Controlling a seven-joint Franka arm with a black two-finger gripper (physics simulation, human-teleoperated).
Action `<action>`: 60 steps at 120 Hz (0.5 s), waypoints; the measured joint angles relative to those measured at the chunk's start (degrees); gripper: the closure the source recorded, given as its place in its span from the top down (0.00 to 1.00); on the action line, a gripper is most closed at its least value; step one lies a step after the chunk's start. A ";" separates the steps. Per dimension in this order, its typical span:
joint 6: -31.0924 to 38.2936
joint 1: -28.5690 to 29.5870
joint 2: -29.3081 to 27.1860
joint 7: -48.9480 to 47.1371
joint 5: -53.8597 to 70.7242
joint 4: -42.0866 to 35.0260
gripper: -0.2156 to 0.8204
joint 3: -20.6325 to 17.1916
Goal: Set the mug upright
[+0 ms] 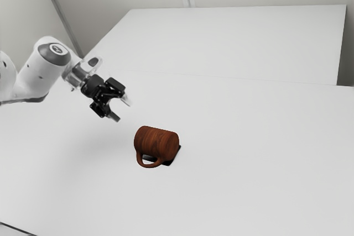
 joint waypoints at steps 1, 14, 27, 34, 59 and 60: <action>0.13 0.07 0.32 0.49 -0.68 -0.30 0.79 0.01; 1.46 1.12 3.12 6.59 -7.90 -4.49 0.79 0.09; 2.22 1.49 4.63 12.00 -12.06 -5.95 0.79 0.10; 2.51 1.51 5.45 14.80 -13.58 -5.77 0.79 0.10; 3.35 1.52 9.58 25.00 -21.01 -5.25 0.79 0.10; 3.31 1.52 9.66 25.34 -21.20 -5.28 0.79 0.09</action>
